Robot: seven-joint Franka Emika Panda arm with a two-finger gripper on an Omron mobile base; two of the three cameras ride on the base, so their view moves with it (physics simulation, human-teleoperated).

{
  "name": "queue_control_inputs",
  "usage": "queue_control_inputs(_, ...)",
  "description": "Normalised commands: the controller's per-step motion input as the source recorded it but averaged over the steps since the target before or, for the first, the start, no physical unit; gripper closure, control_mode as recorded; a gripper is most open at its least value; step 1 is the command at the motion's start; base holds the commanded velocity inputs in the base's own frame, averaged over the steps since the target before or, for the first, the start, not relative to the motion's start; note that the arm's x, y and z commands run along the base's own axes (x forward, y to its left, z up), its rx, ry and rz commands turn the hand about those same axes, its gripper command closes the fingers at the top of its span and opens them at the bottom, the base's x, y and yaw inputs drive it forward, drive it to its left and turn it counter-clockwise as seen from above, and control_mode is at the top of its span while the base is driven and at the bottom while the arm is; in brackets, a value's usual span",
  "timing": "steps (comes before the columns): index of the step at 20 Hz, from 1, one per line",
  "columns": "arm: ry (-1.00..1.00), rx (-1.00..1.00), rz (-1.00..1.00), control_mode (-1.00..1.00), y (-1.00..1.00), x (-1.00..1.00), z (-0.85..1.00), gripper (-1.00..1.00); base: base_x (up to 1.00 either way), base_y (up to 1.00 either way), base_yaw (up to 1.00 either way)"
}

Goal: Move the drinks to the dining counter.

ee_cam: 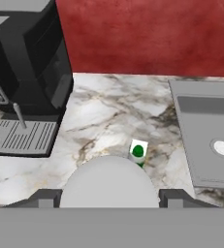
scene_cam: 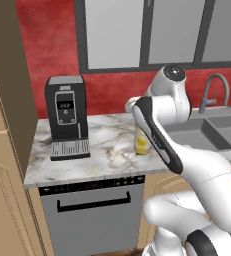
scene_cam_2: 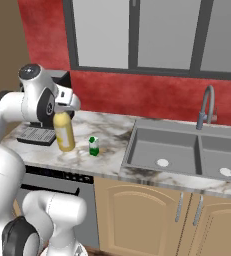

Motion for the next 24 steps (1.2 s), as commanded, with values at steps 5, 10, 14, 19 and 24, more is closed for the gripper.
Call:
queue_control_inputs(5,0.00,0.00,0.00,-1.00,-0.17,-0.12,0.18,1.00,0.00,0.00,0.00)
queue_control_inputs(10,0.00,0.00,0.00,-1.00,-0.13,-0.11,0.10,1.00,0.00,0.00,0.00)
queue_control_inputs(14,0.00,0.00,0.00,-1.00,0.00,-0.09,0.07,1.00,0.00,0.00,0.00)
queue_control_inputs(19,0.00,0.00,0.00,-1.00,0.00,-0.08,0.00,1.00,0.00,0.00,0.00)
queue_control_inputs(24,0.00,0.00,0.00,-1.00,0.00,0.00,0.00,1.00,0.00,0.00,0.00)
